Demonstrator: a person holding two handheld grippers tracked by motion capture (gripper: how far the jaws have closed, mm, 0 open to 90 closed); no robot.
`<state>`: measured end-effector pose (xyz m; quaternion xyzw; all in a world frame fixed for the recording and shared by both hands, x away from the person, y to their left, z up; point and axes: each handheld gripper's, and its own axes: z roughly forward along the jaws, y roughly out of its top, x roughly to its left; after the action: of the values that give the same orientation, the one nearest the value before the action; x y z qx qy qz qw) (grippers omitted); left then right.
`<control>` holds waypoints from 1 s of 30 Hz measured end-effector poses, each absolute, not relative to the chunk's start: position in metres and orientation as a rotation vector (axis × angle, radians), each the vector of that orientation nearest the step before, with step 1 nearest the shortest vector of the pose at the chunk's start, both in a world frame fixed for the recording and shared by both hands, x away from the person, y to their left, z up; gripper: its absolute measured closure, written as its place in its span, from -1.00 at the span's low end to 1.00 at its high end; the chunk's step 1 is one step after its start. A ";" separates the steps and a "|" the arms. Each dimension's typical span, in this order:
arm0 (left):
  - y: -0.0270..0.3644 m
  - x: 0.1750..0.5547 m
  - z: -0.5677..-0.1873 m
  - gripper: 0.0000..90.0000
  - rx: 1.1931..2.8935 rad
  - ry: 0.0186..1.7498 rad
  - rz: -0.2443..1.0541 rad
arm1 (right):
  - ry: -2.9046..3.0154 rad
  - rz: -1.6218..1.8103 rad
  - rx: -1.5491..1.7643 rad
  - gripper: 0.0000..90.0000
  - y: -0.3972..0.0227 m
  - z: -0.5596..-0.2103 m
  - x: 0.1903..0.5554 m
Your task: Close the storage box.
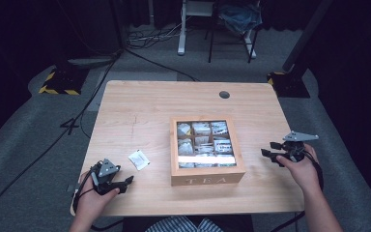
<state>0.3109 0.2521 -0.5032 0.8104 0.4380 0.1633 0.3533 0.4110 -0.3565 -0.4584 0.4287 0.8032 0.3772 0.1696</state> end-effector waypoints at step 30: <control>0.250 0.315 -0.504 -0.45 2.120 1.138 0.429 | 2.255 1.030 1.200 -0.26 -0.341 -0.502 0.419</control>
<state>0.3153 0.2504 -0.5039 0.8151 0.4376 0.1651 0.3419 0.4186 -0.3414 -0.5025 0.4276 0.8034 0.3670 0.1925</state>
